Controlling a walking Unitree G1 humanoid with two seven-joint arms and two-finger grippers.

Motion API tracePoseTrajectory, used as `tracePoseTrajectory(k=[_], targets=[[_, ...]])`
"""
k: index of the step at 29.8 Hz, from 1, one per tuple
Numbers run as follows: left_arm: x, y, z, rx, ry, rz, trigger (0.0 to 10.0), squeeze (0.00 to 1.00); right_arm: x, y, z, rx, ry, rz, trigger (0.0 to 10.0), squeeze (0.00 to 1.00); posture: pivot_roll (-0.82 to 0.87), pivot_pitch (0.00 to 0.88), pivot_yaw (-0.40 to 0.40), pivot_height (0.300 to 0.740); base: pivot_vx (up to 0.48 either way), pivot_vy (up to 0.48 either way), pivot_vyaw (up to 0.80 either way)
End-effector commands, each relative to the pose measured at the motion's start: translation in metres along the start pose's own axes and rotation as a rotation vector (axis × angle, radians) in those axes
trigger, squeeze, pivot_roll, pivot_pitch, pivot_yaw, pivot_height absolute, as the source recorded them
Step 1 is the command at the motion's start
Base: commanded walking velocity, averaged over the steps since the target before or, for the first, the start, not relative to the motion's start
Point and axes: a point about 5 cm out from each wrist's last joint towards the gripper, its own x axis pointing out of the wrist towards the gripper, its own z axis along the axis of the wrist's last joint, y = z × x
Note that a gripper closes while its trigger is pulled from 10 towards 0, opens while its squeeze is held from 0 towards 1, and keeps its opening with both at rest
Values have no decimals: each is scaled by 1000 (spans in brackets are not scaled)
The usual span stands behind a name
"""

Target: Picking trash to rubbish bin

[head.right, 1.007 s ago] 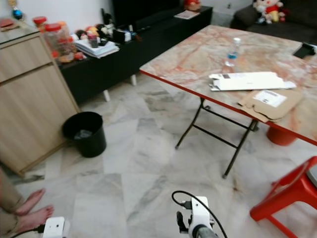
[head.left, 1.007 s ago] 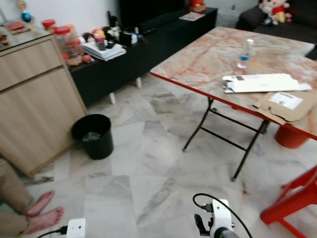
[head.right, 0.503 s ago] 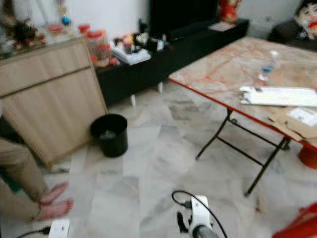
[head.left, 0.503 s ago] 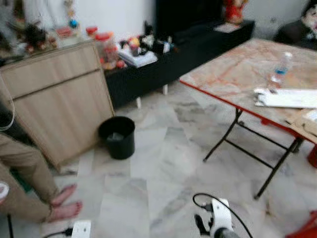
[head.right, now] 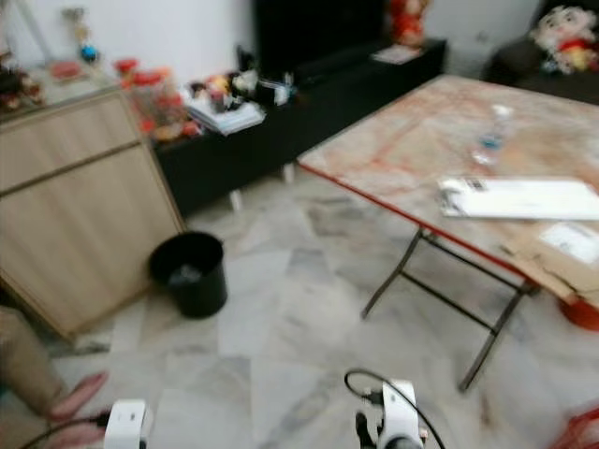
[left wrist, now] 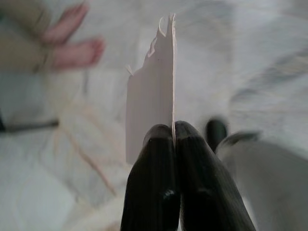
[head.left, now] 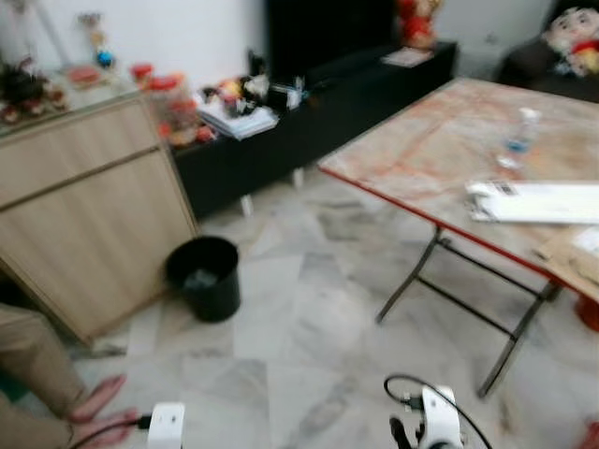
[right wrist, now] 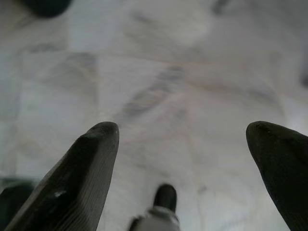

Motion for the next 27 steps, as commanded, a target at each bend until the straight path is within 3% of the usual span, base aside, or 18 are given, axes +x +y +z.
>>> tracePoseTrajectory(k=[1, 12, 18, 27], targets=[[-1, 10, -7, 19, 26, 23, 10000, 0, 3, 13, 8, -10, -23, 33, 10000, 0, 11, 0, 33, 740, 412, 0, 788], [0, 13, -3, 31, 18, 24, 10000, 0, 3, 18, 8, -12, -22, 45, 10000, 0, 18, 0, 43, 740, 413, 0, 797], [0, 14, -1, 25, 12, 32, 10000, 0, 3, 17, 9, 42, -32, 39, 10000, 0, 34, 0, 39, 740, 412, 0, 0], [-1, 17, -4, 19, 18, 42, 10000, 0, 4, 18, 9, 41, -29, 38, 10000, 0, 45, 9, 41, 740, 413, 0, 0]])
